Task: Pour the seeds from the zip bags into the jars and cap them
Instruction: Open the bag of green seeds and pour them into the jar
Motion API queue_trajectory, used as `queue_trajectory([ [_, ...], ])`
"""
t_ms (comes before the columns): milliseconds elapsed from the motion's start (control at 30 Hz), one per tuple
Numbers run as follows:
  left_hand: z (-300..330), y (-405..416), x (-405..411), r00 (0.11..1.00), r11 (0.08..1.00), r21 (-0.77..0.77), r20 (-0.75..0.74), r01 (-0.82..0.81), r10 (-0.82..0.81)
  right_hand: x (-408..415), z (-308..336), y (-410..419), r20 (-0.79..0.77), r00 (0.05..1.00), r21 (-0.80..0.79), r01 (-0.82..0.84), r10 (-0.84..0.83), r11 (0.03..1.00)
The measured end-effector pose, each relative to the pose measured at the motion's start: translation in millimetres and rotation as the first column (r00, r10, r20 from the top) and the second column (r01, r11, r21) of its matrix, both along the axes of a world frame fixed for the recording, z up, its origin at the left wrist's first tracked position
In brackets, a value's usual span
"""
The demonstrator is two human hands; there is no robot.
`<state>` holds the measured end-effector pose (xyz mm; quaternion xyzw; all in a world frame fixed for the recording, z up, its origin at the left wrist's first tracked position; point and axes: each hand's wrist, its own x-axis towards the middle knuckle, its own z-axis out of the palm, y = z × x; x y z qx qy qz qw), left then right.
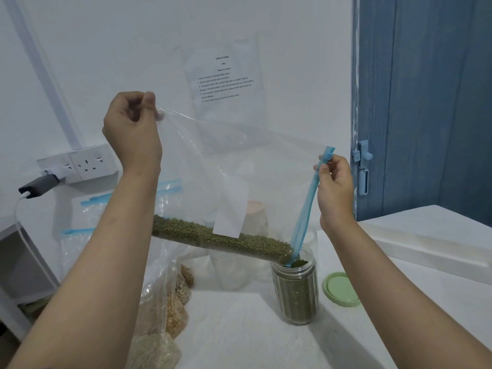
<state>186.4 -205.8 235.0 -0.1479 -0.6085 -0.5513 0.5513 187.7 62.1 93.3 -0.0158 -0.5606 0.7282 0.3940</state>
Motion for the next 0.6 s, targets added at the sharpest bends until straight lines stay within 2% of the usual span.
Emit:
queue_trajectory([
  [600,2.8,5.1,-1.0,1.000,1.000,-0.023,-0.002,0.006,-0.006,4.3,-1.6,3.5,0.007,1.000,-0.012,0.008,-0.008,1.000],
])
